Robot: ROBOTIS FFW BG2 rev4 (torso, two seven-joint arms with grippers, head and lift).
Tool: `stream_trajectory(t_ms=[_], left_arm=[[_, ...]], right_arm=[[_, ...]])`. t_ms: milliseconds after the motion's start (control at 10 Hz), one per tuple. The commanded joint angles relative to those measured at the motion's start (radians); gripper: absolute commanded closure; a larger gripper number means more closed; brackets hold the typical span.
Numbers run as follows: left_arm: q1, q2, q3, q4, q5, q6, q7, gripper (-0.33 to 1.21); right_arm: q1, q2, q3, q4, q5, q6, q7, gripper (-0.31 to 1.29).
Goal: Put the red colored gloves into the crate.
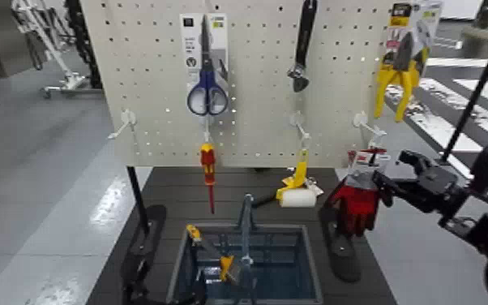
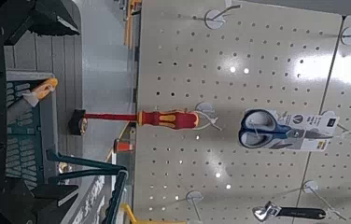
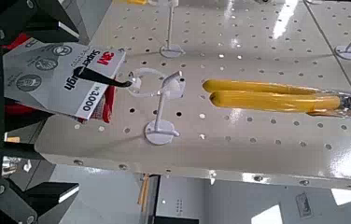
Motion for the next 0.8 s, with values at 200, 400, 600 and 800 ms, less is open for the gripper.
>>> stream_trajectory(t_ms=[200, 400, 600, 800], left_arm=[[-0.002, -0.118, -0.001, 0.004, 0.000, -0.002, -0.001, 0.11], [-0.005, -0.118, -0.002, 0.009, 0.003, -0.005, -0.002, 0.11], [-0.007, -0.120, -0.006, 0.009, 0.003, -0.005, -0.004, 0.11], [-0.009, -0.120, -0.006, 0.012, 0.003, -0.006, -0.004, 0.11]], right_arm=[[-0.058, -0.005, 0.061, 0.068, -0.018, -0.012, 0.021, 0.17], [-0.090, -0.005, 0.094, 0.115, -0.025, -0.029, 0.032, 0.17], [-0.102, -0.003, 0.112, 0.128, -0.031, -0.031, 0.035, 0.17], [-0.119, -0.006, 0.129, 0.137, -0.031, -0.029, 0.039, 0.18]])
